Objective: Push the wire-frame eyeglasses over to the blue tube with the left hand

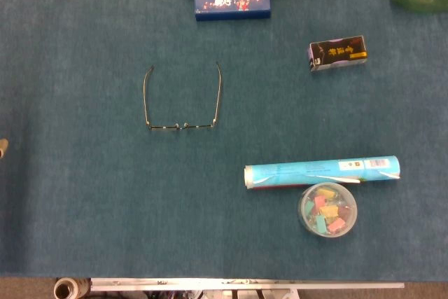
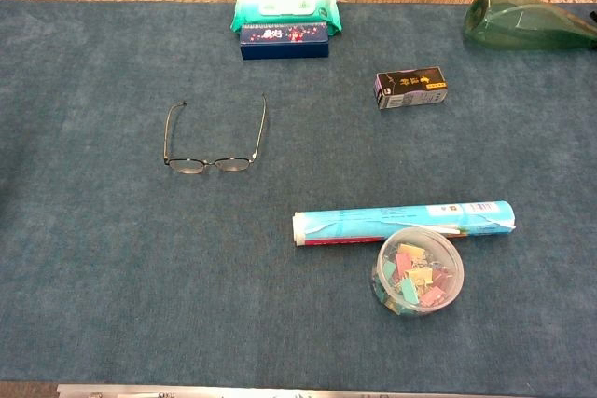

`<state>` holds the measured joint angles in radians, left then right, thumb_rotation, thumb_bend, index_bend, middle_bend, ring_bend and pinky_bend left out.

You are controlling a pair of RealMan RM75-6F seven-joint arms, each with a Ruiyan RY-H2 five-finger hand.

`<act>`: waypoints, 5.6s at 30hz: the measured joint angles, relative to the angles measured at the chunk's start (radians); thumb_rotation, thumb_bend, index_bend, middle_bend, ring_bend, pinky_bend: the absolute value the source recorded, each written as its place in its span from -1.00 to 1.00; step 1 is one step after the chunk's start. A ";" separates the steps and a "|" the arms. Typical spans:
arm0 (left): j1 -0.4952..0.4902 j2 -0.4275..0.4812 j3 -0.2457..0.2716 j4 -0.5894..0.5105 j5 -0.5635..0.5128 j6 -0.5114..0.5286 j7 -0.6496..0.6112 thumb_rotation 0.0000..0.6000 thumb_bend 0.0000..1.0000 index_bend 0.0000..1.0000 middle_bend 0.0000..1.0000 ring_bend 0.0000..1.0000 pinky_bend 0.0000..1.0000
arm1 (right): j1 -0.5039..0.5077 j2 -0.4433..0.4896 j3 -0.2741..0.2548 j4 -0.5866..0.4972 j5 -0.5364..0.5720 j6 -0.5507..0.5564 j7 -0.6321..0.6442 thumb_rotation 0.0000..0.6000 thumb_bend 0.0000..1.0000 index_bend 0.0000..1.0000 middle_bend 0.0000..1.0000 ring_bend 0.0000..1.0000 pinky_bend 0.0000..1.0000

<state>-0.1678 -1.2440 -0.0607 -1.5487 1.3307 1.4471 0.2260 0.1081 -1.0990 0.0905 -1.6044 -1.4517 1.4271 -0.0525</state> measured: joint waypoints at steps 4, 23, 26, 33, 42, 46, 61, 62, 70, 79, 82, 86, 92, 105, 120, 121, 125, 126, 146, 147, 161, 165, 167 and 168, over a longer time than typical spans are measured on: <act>0.011 0.005 0.001 -0.008 0.007 0.009 -0.001 1.00 -1.00 -1.00 -0.94 -0.97 -0.62 | 0.007 -0.009 -0.002 0.006 -0.009 -0.006 0.002 1.00 -0.66 0.10 -0.08 -0.14 0.06; -0.042 0.026 0.027 -0.091 0.104 -0.080 0.027 1.00 -1.00 -1.00 -1.00 -1.00 -0.62 | -0.004 0.002 0.011 0.004 0.015 0.020 0.024 1.00 -0.66 0.10 -0.08 -0.14 0.06; -0.082 0.024 0.024 -0.110 0.140 -0.115 0.052 1.00 -1.00 -1.00 -1.00 -1.00 -0.65 | -0.011 0.014 0.011 -0.010 0.002 0.043 0.029 1.00 -0.66 0.10 -0.08 -0.13 0.06; -0.185 0.003 -0.007 -0.154 0.142 -0.237 0.132 1.00 -1.00 -1.00 -1.00 -1.00 -0.67 | -0.035 0.049 0.019 -0.038 -0.011 0.094 0.057 1.00 -0.66 0.10 -0.08 -0.14 0.06; -0.309 -0.046 -0.067 -0.179 0.039 -0.375 0.258 1.00 -1.00 -1.00 -1.00 -1.00 -0.67 | -0.049 0.067 0.026 -0.049 -0.008 0.115 0.074 1.00 -0.66 0.10 -0.08 -0.14 0.06; -0.366 -0.075 -0.087 -0.165 -0.018 -0.437 0.299 1.00 -1.00 -1.00 -1.00 -1.00 -0.67 | -0.054 0.072 0.028 -0.054 -0.011 0.125 0.077 1.00 -0.66 0.10 -0.08 -0.13 0.06; -0.518 -0.172 -0.095 -0.057 -0.205 -0.572 0.409 1.00 -1.00 -1.00 -1.00 -1.00 -0.67 | -0.055 0.074 0.033 -0.052 -0.005 0.122 0.080 1.00 -0.66 0.10 -0.08 -0.14 0.06; -0.524 -0.181 -0.095 -0.049 -0.214 -0.575 0.412 1.00 -1.00 -1.00 -1.00 -1.00 -0.67 | -0.055 0.074 0.033 -0.052 -0.005 0.121 0.080 1.00 -0.66 0.10 -0.08 -0.14 0.06; -0.569 -0.258 -0.081 0.029 -0.267 -0.593 0.413 1.00 -1.00 -1.00 -1.00 -1.00 -0.67 | -0.054 0.074 0.034 -0.049 -0.001 0.115 0.082 1.00 -0.66 0.10 -0.08 -0.14 0.06; -0.610 -0.307 -0.067 0.082 -0.296 -0.607 0.397 1.00 -1.00 -1.00 -1.00 -1.00 -0.67 | -0.054 0.075 0.036 -0.048 0.000 0.115 0.086 1.00 -0.66 0.10 -0.08 -0.14 0.06; -0.619 -0.317 -0.058 0.094 -0.306 -0.609 0.395 1.00 -1.00 -1.00 -1.00 -1.00 -0.67 | -0.055 0.076 0.037 -0.049 0.001 0.116 0.087 1.00 -0.66 0.10 -0.08 -0.13 0.06; -0.622 -0.325 -0.046 0.097 -0.315 -0.604 0.395 1.00 -1.00 -1.00 -1.00 -1.00 -0.67 | -0.055 0.075 0.037 -0.048 0.001 0.115 0.087 1.00 -0.66 0.10 -0.08 -0.14 0.06; -0.623 -0.332 -0.030 0.092 -0.322 -0.586 0.397 1.00 -1.00 -1.00 -1.00 -1.00 -0.67 | -0.053 0.073 0.037 -0.046 0.003 0.110 0.084 1.00 -0.66 0.10 -0.08 -0.14 0.06; -0.593 -0.330 0.008 0.017 -0.302 -0.475 0.438 1.00 -1.00 -1.00 -1.00 -1.00 -0.67 | -0.054 0.074 0.037 -0.048 0.002 0.111 0.086 1.00 -0.66 0.10 -0.08 -0.14 0.06; -0.525 -0.339 0.066 -0.071 -0.217 -0.362 0.461 1.00 -1.00 -1.00 -1.00 -1.00 -0.67 | -0.056 0.076 0.037 -0.051 0.000 0.113 0.085 1.00 -0.66 0.10 -0.08 -0.14 0.06; -0.519 -0.341 0.072 -0.072 -0.210 -0.357 0.462 1.00 -1.00 -1.00 -1.00 -1.00 -0.67 | -0.056 0.076 0.037 -0.051 -0.001 0.114 0.085 1.00 -0.66 0.10 -0.08 -0.14 0.06; -0.504 -0.342 0.082 -0.085 -0.196 -0.344 0.462 1.00 -1.00 -1.00 -1.00 -1.00 -0.67 | -0.056 0.077 0.038 -0.052 0.000 0.115 0.085 1.00 -0.66 0.10 -0.08 -0.14 0.06; -0.500 -0.340 0.084 -0.090 -0.194 -0.340 0.462 1.00 -1.00 -1.00 -1.00 -1.00 -0.67 | -0.056 0.077 0.038 -0.052 0.000 0.115 0.086 1.00 -0.66 0.10 -0.08 -0.14 0.06; -0.363 -0.171 0.127 -0.296 -0.060 -0.133 0.477 1.00 -1.00 -1.00 -1.00 -1.00 -0.67 | -0.063 0.081 0.029 -0.069 -0.029 0.133 0.078 1.00 -0.66 0.10 -0.08 -0.14 0.06; -0.356 -0.162 0.127 -0.301 -0.054 -0.123 0.477 1.00 -1.00 -1.00 -1.00 -1.00 -0.67 | -0.063 0.081 0.029 -0.070 -0.029 0.133 0.078 1.00 -0.66 0.10 -0.08 -0.13 0.06; -0.290 -0.101 0.079 -0.226 -0.109 -0.065 0.518 1.00 -0.97 -1.00 -1.00 -1.00 -0.67 | -0.062 0.080 0.028 -0.072 -0.028 0.129 0.072 1.00 -0.66 0.10 -0.08 -0.14 0.06; -0.291 -0.119 0.060 -0.183 -0.133 -0.090 0.515 1.00 -0.91 -1.00 -1.00 -1.00 -0.67 | -0.060 0.079 0.028 -0.069 -0.024 0.125 0.073 1.00 -0.66 0.10 -0.08 -0.14 0.06; -0.292 -0.128 0.053 -0.170 -0.135 -0.104 0.498 1.00 -0.82 -1.00 -1.00 -1.00 -0.67 | -0.060 0.079 0.029 -0.068 -0.023 0.124 0.073 1.00 -0.66 0.10 -0.08 -0.14 0.06; -0.293 -0.131 0.051 -0.163 -0.134 -0.110 0.488 1.00 -0.73 -1.00 -1.00 -1.00 -0.67 | -0.060 0.079 0.029 -0.068 -0.022 0.124 0.074 1.00 -0.66 0.10 -0.08 -0.14 0.06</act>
<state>-0.4611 -1.3754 -0.0102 -1.7118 1.1962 1.3370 0.7144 0.0480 -1.0201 0.1199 -1.6725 -1.4739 1.5512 0.0216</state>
